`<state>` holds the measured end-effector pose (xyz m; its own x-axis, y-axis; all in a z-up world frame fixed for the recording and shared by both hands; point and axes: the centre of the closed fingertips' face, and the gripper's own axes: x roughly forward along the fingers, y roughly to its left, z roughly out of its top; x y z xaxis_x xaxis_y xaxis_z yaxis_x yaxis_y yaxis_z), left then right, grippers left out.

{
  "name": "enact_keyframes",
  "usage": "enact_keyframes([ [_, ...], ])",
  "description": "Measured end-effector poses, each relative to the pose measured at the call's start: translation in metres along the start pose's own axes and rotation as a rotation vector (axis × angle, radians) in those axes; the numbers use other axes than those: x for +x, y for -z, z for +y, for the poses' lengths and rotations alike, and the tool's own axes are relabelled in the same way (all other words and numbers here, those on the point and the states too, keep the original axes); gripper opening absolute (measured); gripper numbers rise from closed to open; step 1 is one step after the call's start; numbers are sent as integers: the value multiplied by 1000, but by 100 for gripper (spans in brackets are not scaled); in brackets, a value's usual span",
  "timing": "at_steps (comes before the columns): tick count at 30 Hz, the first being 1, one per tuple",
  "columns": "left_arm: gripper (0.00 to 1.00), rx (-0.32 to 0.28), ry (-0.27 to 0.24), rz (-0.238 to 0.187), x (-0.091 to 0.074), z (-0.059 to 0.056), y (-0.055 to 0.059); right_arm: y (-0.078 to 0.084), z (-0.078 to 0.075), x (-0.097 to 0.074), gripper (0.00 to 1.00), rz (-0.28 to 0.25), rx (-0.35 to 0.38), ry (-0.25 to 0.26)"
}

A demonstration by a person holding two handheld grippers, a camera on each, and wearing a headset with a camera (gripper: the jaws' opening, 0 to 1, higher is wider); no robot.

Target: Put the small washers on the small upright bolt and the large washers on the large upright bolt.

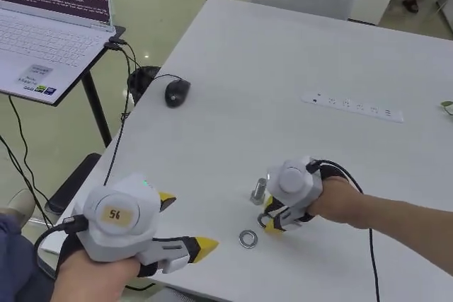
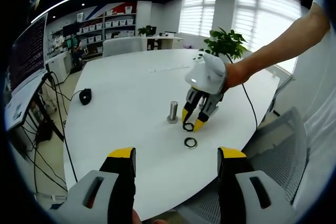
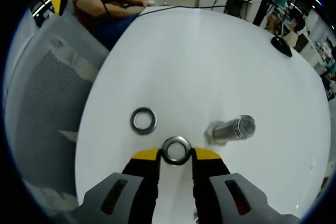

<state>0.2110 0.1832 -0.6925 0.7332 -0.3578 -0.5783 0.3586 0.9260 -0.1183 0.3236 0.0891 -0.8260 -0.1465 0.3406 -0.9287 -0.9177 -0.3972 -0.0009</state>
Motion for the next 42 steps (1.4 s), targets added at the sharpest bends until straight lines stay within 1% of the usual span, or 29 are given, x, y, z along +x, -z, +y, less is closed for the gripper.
enact_keyframes([
  [2,62,-2,-3,-3,0,1,-1,1,0,0,24,3,12,3],
  [6,62,-5,-6,-3,0,1,-1,3,3,-2,24,-8,81,15],
  [7,62,-4,-5,-2,0,1,-1,4,5,-2,24,-19,137,12],
  [8,62,-4,-4,-1,1,1,-1,5,7,-2,24,-22,153,4],
  [10,62,-2,0,0,2,0,-1,8,8,-3,24,-10,153,-11],
  [11,62,-1,1,1,2,0,-1,10,11,-4,25,4,132,-18],
  [13,62,2,4,1,2,-1,-1,13,14,-5,26,21,64,-34],
  [15,62,4,6,1,3,-1,-2,14,18,-5,29,22,-24,-52],
  [16,62,4,8,1,3,-2,-2,15,18,-5,30,42,-90,-51],
  [18,62,7,9,4,3,-2,-1,16,19,-6,30,71,-153,-53],
  [19,62,8,10,4,3,-2,-2,16,19,-6,30,76,-171,-59],
  [23,62,9,9,4,3,-2,-2,11,16,-4,31,72,-200,-73],
  [28,62,3,3,3,2,0,-2,7,14,-3,26,51,-224,-85],
  [30,62,5,1,5,2,1,-1,8,15,-3,25,48,-223,-86],
  [34,62,2,-2,2,1,1,-2,12,16,-4,25,72,-228,-95],
  [35,62,1,-3,2,1,1,-2,14,18,-5,25,82,-248,-102],
  [38,62,-1,-2,4,1,1,-1,17,19,-6,27,87,-263,-110],
  [42,62,6,4,9,2,0,-1,22,17,-7,29,113,-302,-109],
])
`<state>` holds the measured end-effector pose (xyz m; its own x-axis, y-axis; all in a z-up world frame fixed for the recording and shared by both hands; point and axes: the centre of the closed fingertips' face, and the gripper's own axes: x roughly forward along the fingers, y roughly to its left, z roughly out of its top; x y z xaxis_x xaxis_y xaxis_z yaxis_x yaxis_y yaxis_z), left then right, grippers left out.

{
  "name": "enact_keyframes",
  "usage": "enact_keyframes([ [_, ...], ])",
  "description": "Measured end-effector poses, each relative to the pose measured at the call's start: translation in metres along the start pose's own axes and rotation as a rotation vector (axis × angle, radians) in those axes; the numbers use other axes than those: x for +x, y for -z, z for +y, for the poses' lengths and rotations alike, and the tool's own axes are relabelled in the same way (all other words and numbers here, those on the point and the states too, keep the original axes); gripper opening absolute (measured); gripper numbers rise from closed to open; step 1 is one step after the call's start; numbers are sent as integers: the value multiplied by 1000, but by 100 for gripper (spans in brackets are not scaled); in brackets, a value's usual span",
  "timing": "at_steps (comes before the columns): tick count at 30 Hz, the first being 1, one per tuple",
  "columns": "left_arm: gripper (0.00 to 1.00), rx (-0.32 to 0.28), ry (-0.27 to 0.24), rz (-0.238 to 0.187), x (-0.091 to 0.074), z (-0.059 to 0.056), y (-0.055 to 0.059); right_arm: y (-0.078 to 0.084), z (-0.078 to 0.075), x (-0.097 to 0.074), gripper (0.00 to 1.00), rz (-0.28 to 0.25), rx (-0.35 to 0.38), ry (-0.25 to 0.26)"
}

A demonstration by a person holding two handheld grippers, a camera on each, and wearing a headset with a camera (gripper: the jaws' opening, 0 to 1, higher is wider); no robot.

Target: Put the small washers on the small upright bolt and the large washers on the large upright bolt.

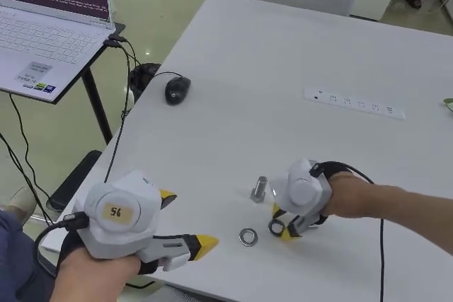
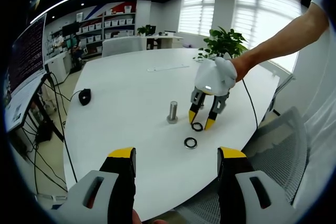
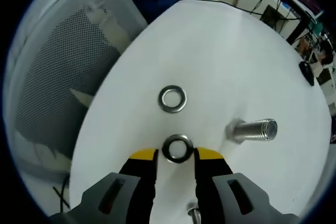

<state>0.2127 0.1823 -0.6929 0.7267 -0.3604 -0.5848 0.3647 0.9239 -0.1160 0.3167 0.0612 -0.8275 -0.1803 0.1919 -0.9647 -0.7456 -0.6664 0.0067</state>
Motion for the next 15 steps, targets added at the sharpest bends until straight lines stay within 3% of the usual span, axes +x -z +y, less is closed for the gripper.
enact_keyframes([
  [10,62,10,8,-1,4,-2,-6,-1,-3,0,23,-20,44,18],
  [15,62,8,6,-5,3,-2,-6,-3,-1,0,23,-58,142,34],
])
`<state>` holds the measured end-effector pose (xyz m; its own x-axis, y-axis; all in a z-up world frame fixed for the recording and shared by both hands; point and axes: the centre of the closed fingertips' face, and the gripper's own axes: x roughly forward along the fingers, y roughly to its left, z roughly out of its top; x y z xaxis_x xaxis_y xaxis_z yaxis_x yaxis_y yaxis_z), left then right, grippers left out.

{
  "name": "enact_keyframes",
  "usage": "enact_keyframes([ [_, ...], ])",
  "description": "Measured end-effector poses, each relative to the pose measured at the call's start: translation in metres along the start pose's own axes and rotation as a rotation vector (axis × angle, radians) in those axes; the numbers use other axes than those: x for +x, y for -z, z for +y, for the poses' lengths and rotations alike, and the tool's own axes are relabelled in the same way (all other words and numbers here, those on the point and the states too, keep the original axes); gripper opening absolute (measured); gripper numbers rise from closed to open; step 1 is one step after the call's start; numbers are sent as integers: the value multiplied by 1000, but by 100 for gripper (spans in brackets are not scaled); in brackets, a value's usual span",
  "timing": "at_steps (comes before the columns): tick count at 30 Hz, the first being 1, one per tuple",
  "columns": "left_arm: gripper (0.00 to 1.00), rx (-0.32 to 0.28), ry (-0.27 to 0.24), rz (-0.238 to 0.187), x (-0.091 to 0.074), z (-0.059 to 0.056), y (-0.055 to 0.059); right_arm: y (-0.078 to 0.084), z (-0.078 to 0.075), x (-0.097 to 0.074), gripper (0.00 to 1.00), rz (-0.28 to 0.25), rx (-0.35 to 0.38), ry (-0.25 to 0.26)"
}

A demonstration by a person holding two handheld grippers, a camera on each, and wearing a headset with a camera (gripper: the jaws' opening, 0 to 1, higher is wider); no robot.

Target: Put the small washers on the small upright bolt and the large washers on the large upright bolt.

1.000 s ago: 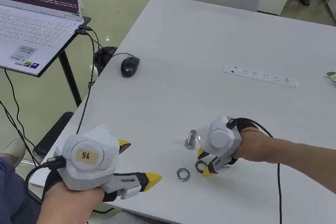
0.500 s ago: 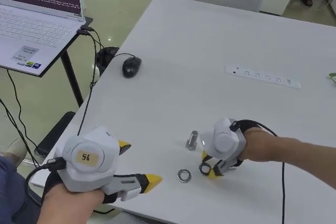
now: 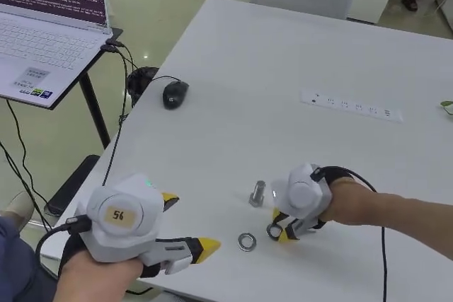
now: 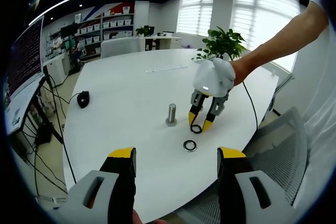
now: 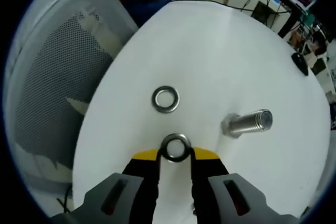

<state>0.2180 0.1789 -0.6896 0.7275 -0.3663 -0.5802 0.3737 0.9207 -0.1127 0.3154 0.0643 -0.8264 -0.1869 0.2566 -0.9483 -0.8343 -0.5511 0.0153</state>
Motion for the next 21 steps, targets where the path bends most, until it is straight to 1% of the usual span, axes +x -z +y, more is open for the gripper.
enact_keyframes([
  [3,62,-3,-4,2,-2,1,1,-1,1,0,23,-32,69,8],
  [6,62,-5,-8,3,-3,3,3,-1,-1,-3,23,-40,92,24],
  [9,62,-6,-10,3,-3,4,4,-6,-6,-11,23,-66,116,46],
  [12,62,-9,-11,1,-3,5,4,-11,-13,-23,23,-88,144,71],
  [16,62,-10,-12,-1,-4,5,4,-17,-16,-40,23,-96,135,95],
  [18,62,-11,-12,-3,-3,5,4,-19,-19,-45,23,-99,122,105],
  [21,62,-9,-10,-4,-2,5,4,-26,-27,-60,23,-104,110,128],
])
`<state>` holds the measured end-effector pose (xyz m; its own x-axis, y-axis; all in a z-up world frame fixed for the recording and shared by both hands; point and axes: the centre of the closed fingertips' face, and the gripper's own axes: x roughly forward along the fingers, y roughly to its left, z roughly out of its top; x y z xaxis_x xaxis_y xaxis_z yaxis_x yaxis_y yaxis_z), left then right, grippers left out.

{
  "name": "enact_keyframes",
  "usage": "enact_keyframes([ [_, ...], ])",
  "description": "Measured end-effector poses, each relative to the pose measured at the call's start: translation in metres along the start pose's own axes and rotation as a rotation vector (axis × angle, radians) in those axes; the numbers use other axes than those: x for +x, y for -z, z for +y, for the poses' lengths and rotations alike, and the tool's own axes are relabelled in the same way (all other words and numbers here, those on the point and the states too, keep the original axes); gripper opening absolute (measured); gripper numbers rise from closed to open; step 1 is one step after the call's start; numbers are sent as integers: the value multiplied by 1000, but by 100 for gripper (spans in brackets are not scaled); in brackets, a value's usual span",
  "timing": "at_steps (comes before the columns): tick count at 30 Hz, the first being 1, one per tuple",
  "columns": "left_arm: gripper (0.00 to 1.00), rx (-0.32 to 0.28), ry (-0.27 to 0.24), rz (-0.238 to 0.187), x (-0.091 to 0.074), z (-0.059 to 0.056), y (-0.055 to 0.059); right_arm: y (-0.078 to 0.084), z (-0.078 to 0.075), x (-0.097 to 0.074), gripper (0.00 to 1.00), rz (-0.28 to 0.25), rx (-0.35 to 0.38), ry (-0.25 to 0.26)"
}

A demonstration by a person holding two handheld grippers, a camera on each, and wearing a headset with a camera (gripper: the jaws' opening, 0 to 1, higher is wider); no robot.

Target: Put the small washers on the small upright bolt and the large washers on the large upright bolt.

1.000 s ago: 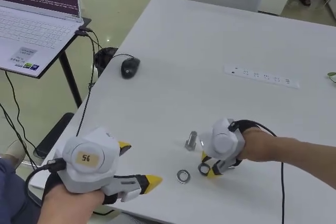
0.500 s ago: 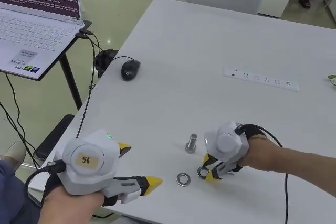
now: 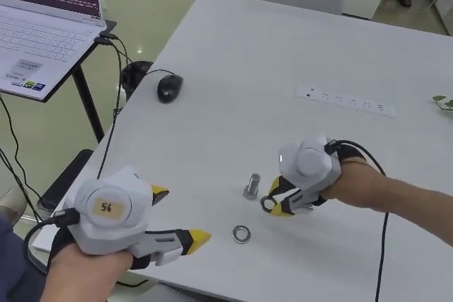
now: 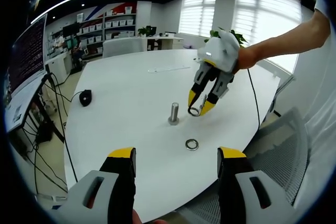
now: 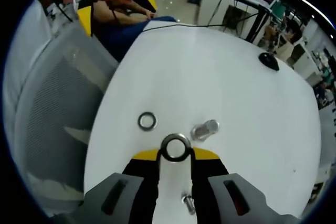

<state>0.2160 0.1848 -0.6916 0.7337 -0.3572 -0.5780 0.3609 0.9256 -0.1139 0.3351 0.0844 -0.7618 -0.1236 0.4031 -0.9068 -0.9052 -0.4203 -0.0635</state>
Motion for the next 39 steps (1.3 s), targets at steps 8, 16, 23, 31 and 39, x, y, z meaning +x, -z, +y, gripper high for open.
enact_keyframes([
  [8,62,4,7,-7,3,-3,-4,-24,-34,-14,23,-39,31,74],
  [16,62,8,7,-15,4,-3,-9,-21,-43,1,23,5,54,72],
  [23,62,5,5,-11,2,-3,-7,-23,-43,7,23,16,69,60],
  [31,63,5,3,-9,2,-3,-7,-18,-46,13,23,31,92,49],
  [39,63,7,7,-7,3,-4,-6,-16,-45,23,23,46,109,40],
])
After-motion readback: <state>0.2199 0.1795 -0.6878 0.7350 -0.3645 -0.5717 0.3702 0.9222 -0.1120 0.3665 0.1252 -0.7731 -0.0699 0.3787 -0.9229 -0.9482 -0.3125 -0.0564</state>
